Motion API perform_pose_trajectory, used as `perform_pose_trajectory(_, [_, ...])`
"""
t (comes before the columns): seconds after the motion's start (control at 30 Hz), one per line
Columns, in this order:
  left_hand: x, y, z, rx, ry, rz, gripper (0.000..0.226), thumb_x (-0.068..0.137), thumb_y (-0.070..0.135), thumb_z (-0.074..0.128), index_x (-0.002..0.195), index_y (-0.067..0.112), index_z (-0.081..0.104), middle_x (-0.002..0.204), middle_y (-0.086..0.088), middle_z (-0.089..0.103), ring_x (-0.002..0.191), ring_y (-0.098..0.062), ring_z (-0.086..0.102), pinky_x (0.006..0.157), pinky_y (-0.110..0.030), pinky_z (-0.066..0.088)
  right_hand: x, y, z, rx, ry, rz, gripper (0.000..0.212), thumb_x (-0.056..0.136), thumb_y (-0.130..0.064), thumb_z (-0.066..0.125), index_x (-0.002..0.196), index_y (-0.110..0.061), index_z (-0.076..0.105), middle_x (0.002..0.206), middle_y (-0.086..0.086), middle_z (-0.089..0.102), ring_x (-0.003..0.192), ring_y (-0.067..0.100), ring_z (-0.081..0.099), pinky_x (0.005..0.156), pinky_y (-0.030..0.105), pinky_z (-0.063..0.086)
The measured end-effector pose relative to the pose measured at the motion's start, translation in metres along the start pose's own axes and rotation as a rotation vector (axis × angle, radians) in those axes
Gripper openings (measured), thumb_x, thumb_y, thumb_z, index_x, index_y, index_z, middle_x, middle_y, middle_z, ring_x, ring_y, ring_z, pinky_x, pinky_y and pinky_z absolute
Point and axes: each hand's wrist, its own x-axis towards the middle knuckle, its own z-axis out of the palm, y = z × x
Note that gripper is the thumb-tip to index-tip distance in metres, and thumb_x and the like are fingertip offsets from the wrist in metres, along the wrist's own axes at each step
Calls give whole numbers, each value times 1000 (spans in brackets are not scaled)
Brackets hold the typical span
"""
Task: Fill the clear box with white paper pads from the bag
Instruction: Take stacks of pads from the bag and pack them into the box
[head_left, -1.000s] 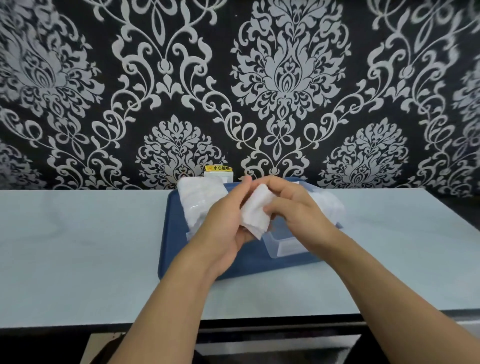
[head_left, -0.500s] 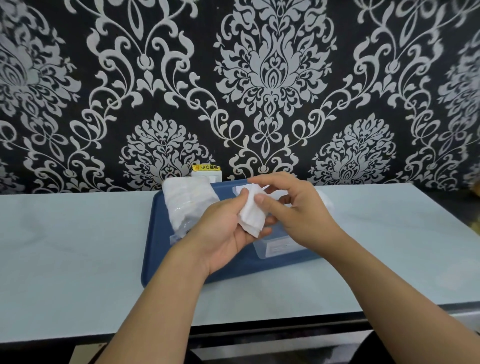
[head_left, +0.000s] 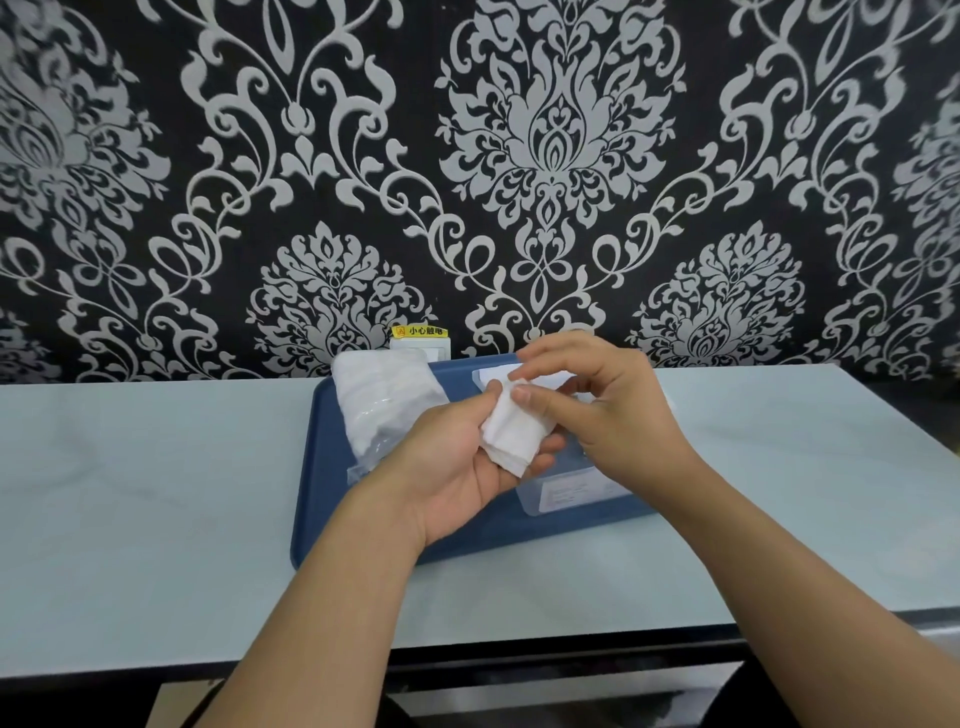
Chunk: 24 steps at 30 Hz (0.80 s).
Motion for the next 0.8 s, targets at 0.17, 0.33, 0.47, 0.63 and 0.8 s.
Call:
perform_pose_trajectory(0.17, [0, 2, -2, -122, -14, -50, 48, 109, 34, 33, 134, 0, 55, 127, -23, 67, 92, -31, 65, 75, -35, 59, -2, -3, -3, -41, 8, -45, 12, 85, -7, 76, 90, -18, 78, 104, -3, 73, 102, 12, 67, 77, 24, 52])
perform_pose_trajectory(0.33, [2, 2, -4, -131, 24, -33, 45, 109, 32, 35, 132, 2, 58, 121, -21, 70, 102, -31, 68, 81, -38, 59, -1, -9, -10, 149, -28, 36, 7, 93, -2, 66, 92, -7, 70, 82, 17, 70, 73, 13, 63, 64, 25, 52])
perform_pose_trajectory(0.47, [2, 1, -5, -118, 16, -34, 45, 109, 33, 35, 133, 4, 59, 125, -21, 69, 117, -34, 65, 86, -41, 59, 1, -6, -9, 131, -123, 128, 5, 91, -3, 69, 94, -4, 72, 81, 20, 72, 72, 18, 65, 65, 25, 55])
perform_pose_trajectory(0.63, [2, 0, -4, -56, -22, -30, 47, 109, 34, 31, 136, 3, 55, 123, -24, 68, 100, -35, 69, 82, -38, 59, 4, -3, -6, 98, -46, 146, 8, 88, -2, 72, 95, -6, 72, 73, 17, 72, 61, 16, 63, 63, 32, 55])
perform_pose_trajectory(0.8, [3, -1, -4, -72, -24, -15, 47, 109, 33, 32, 137, 3, 54, 127, -22, 67, 100, -33, 70, 83, -38, 60, 4, -2, 1, 88, 26, 152, 9, 86, -4, 75, 91, -11, 74, 71, 12, 73, 63, 18, 65, 63, 38, 58])
